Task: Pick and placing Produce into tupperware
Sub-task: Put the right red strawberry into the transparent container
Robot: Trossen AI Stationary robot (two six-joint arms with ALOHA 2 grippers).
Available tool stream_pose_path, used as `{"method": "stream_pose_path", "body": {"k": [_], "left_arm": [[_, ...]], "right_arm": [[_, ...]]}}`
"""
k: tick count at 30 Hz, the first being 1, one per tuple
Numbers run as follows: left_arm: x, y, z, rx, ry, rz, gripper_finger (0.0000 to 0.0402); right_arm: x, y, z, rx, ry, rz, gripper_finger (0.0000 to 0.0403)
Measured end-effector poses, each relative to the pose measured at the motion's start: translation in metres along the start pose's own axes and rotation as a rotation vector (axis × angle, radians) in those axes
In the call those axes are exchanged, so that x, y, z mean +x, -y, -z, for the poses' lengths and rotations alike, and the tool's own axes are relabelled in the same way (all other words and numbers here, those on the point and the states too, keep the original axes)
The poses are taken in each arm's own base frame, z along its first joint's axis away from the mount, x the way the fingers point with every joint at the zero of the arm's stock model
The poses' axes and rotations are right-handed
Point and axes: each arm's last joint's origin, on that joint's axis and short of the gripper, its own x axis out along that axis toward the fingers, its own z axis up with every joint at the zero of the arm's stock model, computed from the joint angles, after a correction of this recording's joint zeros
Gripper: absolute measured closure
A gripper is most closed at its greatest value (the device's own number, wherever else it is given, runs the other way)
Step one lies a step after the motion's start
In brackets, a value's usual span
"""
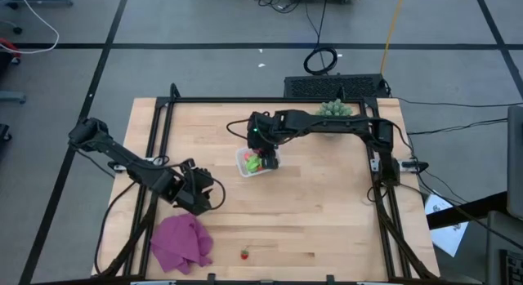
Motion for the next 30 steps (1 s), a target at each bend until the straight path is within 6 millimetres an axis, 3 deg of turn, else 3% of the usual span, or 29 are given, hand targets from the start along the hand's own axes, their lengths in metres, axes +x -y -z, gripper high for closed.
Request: {"method": "stream_pose_path", "body": {"k": [8,30], "left_arm": [[0.003,-0.006,-0.004,-0.022,-0.013,-0.026,0.0174],[0.007,-0.012,-0.008,-0.031,-0.023,-0.049,0.0174]], "right_arm": [[-0.001,0.008,0.003,0.028,0.005,-0.034,0.0268],[0.028,0.01,0.029,0.045,-0.053,-0.045,0.0268]]}}
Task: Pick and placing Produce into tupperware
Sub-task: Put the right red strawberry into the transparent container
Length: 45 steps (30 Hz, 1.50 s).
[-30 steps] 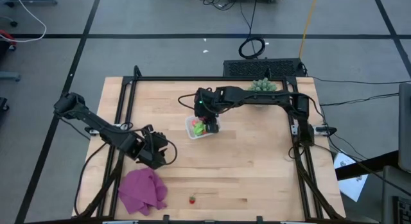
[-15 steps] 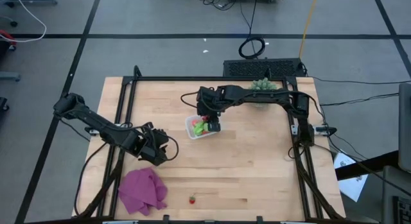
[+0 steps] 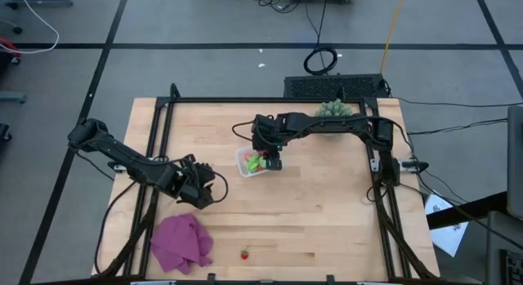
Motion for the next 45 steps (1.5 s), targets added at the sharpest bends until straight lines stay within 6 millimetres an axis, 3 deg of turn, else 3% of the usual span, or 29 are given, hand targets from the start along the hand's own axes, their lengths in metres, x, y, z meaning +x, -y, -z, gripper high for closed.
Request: {"method": "stream_pose_path", "body": {"k": [17,31,45], "left_arm": [[0.0,0.0,0.0,-0.005,0.0,0.001,0.0174],[0.0,0.0,0.0,-0.001,0.0,0.001,0.0174],[0.0,0.0,0.0,0.0,0.0,0.001,0.0174]], "right_arm": [[0.005,0.022,0.007,0.039,0.043,0.034,0.0268],[0.004,0.022,0.008,0.054,0.047,0.009,0.0268],[0.021,0.021,0.023,0.057,0.031,-0.002,0.0268]]}}
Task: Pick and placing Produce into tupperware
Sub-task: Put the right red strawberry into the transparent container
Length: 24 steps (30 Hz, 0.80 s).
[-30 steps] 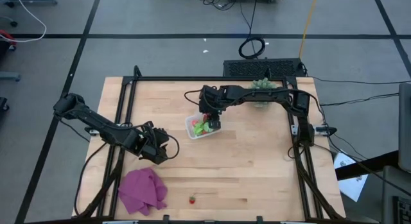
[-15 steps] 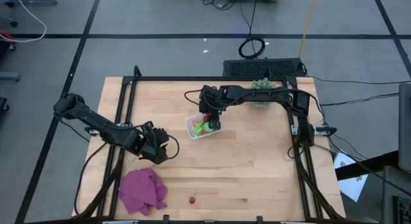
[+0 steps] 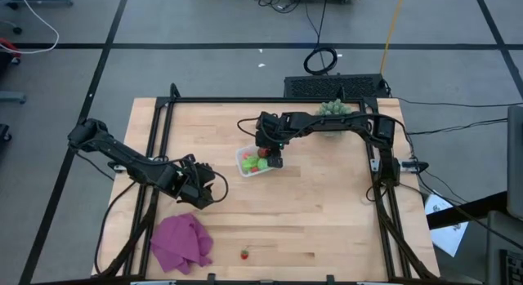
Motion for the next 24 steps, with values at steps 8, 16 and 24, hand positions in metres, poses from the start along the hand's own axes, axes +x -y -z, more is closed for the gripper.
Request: {"method": "stream_pose_path", "body": {"k": [8,16,24], "left_arm": [[0.0,0.0,0.0,0.0,0.0,0.0,0.0174],[0.0,0.0,0.0,0.0,0.0,0.0,0.0174],[0.0,-0.0002,-0.0002,0.002,0.007,-0.007,0.0174]], "right_arm": [[0.0001,0.0014,-0.0011,-0.011,0.013,0.012,0.0264],[0.0012,0.0026,-0.0038,-0.019,0.043,0.025,0.0234],[0.0015,0.0023,-0.0047,-0.021,0.052,0.027,0.0213]]}}
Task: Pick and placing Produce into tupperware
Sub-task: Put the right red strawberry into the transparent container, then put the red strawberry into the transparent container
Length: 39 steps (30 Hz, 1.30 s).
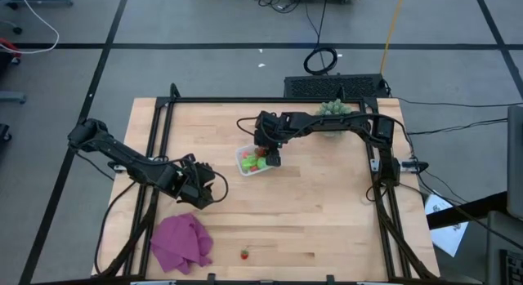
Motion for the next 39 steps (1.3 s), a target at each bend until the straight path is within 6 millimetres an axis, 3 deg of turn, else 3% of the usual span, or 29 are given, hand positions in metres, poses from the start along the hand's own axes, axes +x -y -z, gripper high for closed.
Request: {"method": "stream_pose_path", "body": {"k": [15,18,22,27,33,39], "left_arm": [[0.0,0.0,0.0,0.006,0.011,-0.012,0.0174],[0.0,-0.001,0.0,0.005,0.012,-0.012,0.0174],[0.001,-0.002,-0.002,-0.005,0.01,-0.017,0.0174],[0.004,-0.005,-0.006,-0.031,0.014,-0.021,0.0174],[0.003,0.005,-0.016,-0.06,0.088,0.097,0.0174],[-0.005,0.03,-0.028,-0.074,0.189,0.361,0.0174]], "right_arm": [[0.0,0.0,-0.002,-0.026,-0.001,0.051,0.0209],[-0.009,-0.005,-0.008,-0.053,0.015,0.078,0.0209],[-0.038,-0.027,-0.024,-0.106,0.108,0.078,0.0209],[-0.081,-0.069,-0.035,-0.138,0.209,0.043,0.0209],[-0.122,-0.116,-0.024,-0.153,0.193,-0.031,0.0209],[-0.149,-0.144,-0.008,-0.13,0.159,0.041,0.0209]]}}
